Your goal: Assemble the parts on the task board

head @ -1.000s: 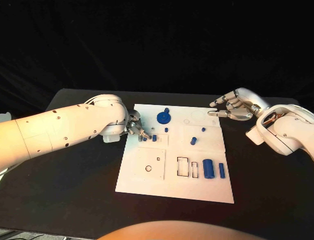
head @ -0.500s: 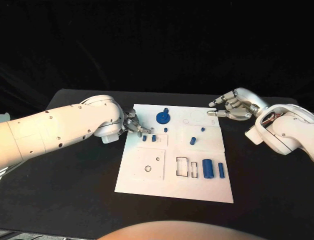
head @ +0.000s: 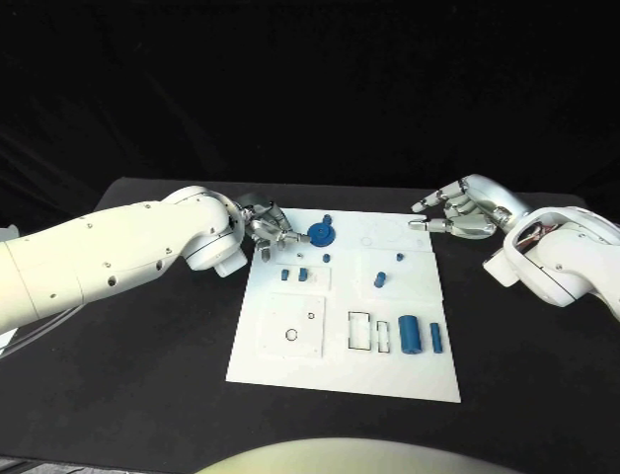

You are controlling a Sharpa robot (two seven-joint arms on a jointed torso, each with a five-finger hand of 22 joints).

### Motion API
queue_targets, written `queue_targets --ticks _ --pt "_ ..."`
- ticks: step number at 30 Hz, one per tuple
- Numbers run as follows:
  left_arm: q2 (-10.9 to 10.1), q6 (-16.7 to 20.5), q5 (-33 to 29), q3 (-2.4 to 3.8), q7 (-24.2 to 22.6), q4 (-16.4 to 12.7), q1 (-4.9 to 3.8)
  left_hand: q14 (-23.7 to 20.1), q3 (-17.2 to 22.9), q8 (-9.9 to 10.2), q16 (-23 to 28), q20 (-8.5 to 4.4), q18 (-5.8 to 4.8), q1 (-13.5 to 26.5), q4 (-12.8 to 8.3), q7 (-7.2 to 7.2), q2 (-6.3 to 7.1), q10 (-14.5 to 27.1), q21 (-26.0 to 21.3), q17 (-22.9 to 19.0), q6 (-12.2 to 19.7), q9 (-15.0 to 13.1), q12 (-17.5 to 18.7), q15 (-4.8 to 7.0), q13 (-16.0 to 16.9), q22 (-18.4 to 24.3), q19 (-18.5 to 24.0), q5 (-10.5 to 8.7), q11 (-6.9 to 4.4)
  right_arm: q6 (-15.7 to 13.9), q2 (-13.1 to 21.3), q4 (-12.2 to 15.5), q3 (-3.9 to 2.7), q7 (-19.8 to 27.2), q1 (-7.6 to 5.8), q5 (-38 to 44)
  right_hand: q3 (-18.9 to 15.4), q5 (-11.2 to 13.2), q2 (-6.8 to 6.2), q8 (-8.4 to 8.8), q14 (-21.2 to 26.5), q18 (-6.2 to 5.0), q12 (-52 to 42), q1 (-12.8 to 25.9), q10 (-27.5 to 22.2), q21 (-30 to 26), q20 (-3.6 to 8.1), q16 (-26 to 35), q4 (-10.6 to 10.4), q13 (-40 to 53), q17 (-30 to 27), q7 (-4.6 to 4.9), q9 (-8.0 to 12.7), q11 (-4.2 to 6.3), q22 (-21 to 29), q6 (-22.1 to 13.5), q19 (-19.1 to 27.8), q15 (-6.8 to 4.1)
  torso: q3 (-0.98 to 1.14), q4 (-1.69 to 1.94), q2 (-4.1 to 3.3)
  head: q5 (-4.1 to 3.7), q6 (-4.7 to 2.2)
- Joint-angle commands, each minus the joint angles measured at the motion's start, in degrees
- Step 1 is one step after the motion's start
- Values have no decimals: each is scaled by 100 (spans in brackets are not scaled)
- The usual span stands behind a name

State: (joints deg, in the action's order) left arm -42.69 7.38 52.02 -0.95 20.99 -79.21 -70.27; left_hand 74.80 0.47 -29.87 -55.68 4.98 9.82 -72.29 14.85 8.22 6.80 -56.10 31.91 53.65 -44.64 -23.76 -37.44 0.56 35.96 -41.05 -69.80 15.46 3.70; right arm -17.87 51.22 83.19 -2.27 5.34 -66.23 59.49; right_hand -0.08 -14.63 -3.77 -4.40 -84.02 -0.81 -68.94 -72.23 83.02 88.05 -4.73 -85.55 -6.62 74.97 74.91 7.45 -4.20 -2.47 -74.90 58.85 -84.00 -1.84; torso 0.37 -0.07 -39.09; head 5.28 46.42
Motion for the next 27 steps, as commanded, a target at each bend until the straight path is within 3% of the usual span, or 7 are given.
queue_targets --ticks 1,4,6,11,15,18,27 --pt "96 597 800 0 -945 31 -8 -131 188 72 342 49 66 -614 -230 25 -78 177 -169 -307 82 101 245 -22 -223 138 -11 -5 36 42 -1 2 0 29 4 22 -28 -30 26 -11 -415 -26 11 -42 -29 -28 19 30 15 307 642 -7 -4 7 -1081 -6 -339 15 0 -1 -2 -40 -25" --pt "250 733 1345 -19 -1412 84 -6 -401 561 351 866 67 66 -1303 -450 57 -100 213 -413 -783 85 409 776 -72 -793 333 -5 -440 44 32 -13 -6 0 40 4 19 -30 -32 27 -11 -414 -26 13 -44 -29 -27 19 31 15 306 640 -7 -4 7 -1082 -6 -340 15 -8 -1 -7 -70 -45" --pt "380 831 1737 -38 -1761 118 -3 -445 857 694 1047 48 42 -1591 -538 42 64 47 -529 -970 -143 782 1227 -53 -1375 438 -86 -669 107 32 -24 -12 0 47 6 15 -30 -32 27 -11 -414 -26 13 -44 -29 -27 19 31 15 306 640 -7 -4 7 -1082 -6 -340 15 -13 -10 -9 -85 -57" --pt "599 773 2435 -79 -2035 182 0 -337 1133 1096 1059 21 53 -1606 -595 -7 250 -149 -592 -1040 -487 1198 1602 -17 -1965 497 -205 -675 71 34 -43 -20 1 58 11 9 -29 -36 30 -11 -415 -26 5 -48 -27 -27 19 29 17 310 644 -7 -4 7 -1083 -6 -340 15 -7 -22 -10 -103 -76" --pt "736 478 2907 -112 -1940 261 1 456 1152 1271 -263 9 59 -1450 -579 -35 336 -167 -423 135 -751 1365 1816 -9 -2255 439 -630 -700 76 34 -49 -19 1 61 14 8 -29 -36 30 -11 -415 -26 5 -48 -27 -27 19 29 17 310 644 -7 -4 7 -1083 -6 -340 15 -1 -15 -10 -122 -83" --pt "821 241 3123 -134 -1834 324 3 892 1206 1437 -1316 -9 -46 -1380 -574 -41 360 -273 348 1115 -927 1493 1973 -6 -2476 -172 -1059 -694 72 35 -54 -19 1 63 15 7 -29 -36 30 -11 -415 -26 5 -48 -27 -27 19 29 17 310 644 -7 -4 7 -1083 -6 -340 15 -2 -12 -9 -128 -85" --pt "992 -212 3380 -155 -1662 453 19 1178 1256 1731 -2128 -31 -306 -1223 -572 -27 424 -579 2080 1816 -1280 1694 2344 10 -2879 -1665 -1513 -701 74 42 -71 -24 1 71 17 7 -28 -46 36 -11 -416 -25 6 -56 -27 -27 20 28 20 309 646 -7 -4 7 -1083 -6 -340 15 -6 -13 -10 -135 -85"
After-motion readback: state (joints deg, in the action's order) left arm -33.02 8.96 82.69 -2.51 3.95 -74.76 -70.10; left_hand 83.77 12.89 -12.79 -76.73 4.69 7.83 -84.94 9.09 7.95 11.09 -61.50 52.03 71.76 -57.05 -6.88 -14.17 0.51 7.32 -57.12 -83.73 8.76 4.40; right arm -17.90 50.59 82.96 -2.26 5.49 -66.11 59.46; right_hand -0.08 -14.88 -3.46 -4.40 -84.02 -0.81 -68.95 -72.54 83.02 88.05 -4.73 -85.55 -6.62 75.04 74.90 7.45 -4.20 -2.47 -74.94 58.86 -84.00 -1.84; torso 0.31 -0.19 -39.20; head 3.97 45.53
